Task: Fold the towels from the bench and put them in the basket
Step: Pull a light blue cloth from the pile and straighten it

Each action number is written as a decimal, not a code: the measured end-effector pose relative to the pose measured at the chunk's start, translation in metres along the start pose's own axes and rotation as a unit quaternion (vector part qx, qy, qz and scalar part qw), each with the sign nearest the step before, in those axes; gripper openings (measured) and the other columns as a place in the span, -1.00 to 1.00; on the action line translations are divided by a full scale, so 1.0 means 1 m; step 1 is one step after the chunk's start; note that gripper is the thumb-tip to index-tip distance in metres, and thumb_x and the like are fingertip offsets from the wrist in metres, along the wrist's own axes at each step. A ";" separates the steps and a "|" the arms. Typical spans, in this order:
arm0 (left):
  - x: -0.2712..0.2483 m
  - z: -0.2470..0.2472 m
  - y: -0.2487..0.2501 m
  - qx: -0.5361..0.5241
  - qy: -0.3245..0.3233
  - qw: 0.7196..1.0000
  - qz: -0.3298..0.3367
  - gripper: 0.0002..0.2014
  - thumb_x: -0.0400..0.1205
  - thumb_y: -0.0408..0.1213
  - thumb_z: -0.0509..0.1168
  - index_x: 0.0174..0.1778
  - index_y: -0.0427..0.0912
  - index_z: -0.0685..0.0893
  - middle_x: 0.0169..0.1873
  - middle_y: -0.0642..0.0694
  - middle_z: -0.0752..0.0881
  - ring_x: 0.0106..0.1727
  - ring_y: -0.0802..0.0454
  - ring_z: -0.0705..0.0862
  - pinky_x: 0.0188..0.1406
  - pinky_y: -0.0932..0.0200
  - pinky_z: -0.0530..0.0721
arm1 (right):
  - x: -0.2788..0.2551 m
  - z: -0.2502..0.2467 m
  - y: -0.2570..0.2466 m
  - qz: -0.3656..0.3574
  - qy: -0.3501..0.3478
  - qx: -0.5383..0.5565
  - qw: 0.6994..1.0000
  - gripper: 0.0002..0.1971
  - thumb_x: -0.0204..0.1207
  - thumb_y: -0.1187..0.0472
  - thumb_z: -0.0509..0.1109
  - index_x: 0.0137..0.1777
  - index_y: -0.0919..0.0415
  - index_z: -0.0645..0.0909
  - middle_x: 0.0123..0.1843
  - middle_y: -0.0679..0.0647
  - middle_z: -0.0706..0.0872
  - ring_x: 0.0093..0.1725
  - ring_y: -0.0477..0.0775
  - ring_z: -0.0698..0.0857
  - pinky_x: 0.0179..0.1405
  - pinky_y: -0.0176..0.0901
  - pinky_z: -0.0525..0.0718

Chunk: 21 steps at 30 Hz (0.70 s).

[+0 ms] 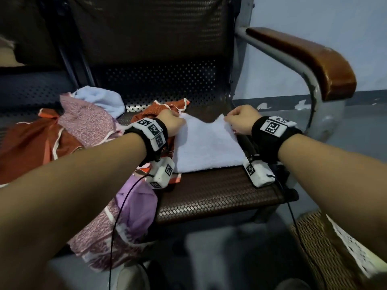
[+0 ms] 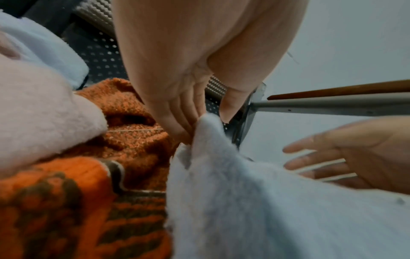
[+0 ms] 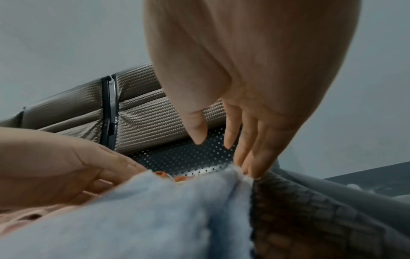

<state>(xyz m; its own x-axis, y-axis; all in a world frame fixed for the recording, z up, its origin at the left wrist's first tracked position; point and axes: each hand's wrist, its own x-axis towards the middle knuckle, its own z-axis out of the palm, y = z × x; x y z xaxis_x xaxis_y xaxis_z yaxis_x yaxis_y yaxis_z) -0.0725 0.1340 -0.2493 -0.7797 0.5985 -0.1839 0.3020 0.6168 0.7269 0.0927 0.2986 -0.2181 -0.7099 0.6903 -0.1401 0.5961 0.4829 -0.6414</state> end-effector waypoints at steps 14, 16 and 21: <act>-0.085 -0.003 -0.037 0.221 -0.144 0.943 0.202 -0.25 0.43 -0.06 0.61 0.55 -0.03 0.52 0.45 0.02 0.60 0.43 0.02 0.55 0.49 0.08 0.46 | -0.070 -0.002 0.010 -0.214 -0.188 -0.306 0.909 -0.48 0.53 0.06 0.48 0.50 0.10 0.59 0.44 0.05 0.68 0.42 0.14 0.61 0.43 -0.14 0.49; -0.085 -0.006 -0.037 0.216 -0.107 0.949 0.200 -0.50 0.52 -0.18 0.51 0.40 -0.08 0.66 0.27 -0.07 0.73 0.28 -0.06 0.66 0.29 0.11 0.57 | -0.071 -0.006 0.010 -0.211 -0.154 -0.271 0.926 -0.76 0.59 0.22 0.31 0.17 0.16 0.73 0.13 0.13 0.81 0.19 0.21 0.72 0.21 -0.04 0.61; -0.085 -0.017 -0.030 0.085 -0.090 0.980 0.153 -0.82 0.59 -0.12 0.36 -0.18 -0.16 0.75 -0.43 -0.02 0.68 -0.48 0.16 0.58 -0.48 0.19 0.48 | -0.069 -0.020 0.012 -0.172 -0.113 -0.157 0.966 -0.81 0.60 0.18 0.28 -0.22 0.15 0.65 -0.18 0.13 0.75 -0.10 0.14 0.69 -0.08 0.00 0.60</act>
<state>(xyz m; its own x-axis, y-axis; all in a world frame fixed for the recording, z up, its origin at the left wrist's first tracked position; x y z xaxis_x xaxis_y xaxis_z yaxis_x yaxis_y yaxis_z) -0.0249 0.0560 -0.2445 -0.5329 0.8403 -0.0999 0.6063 0.4615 0.6477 0.1564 0.2674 -0.2009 -0.9288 0.3414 -0.1442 0.3697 0.8272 -0.4232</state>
